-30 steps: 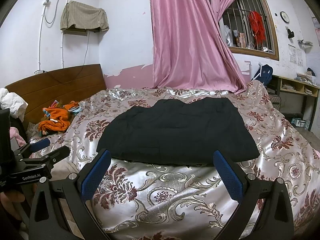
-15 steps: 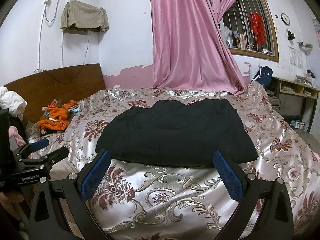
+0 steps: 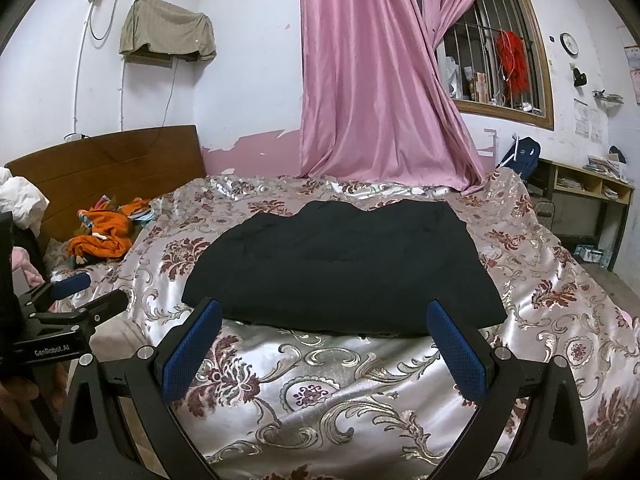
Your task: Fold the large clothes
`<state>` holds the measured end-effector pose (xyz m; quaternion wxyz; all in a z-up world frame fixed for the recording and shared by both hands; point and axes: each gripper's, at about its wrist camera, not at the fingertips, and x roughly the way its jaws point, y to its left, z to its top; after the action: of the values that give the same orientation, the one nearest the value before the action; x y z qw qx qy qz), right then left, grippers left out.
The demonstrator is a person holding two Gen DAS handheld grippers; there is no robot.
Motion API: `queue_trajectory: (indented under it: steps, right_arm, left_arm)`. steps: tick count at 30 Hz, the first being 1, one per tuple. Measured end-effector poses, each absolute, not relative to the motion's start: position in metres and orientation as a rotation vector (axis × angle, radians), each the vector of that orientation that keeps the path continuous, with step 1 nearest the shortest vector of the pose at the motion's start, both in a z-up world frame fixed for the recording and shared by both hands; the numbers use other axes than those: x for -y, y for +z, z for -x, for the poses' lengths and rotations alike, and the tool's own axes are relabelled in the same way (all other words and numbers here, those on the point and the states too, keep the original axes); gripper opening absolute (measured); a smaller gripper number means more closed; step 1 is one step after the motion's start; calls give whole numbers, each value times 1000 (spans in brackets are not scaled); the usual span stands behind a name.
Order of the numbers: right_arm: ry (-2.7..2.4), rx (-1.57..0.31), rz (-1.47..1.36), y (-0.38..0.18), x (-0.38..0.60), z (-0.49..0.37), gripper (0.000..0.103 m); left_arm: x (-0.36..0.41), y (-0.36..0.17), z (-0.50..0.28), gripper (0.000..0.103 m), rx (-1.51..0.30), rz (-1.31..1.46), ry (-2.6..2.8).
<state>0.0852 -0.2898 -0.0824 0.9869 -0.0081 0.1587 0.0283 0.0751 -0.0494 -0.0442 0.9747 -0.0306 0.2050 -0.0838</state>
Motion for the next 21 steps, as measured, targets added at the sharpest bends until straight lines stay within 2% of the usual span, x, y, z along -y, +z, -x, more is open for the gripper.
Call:
queue_trajectory:
  steps: [21]
  right_arm:
    - [32, -324, 67, -78, 293, -86, 101]
  left_arm:
    - [45, -36, -68, 103, -378, 47, -167]
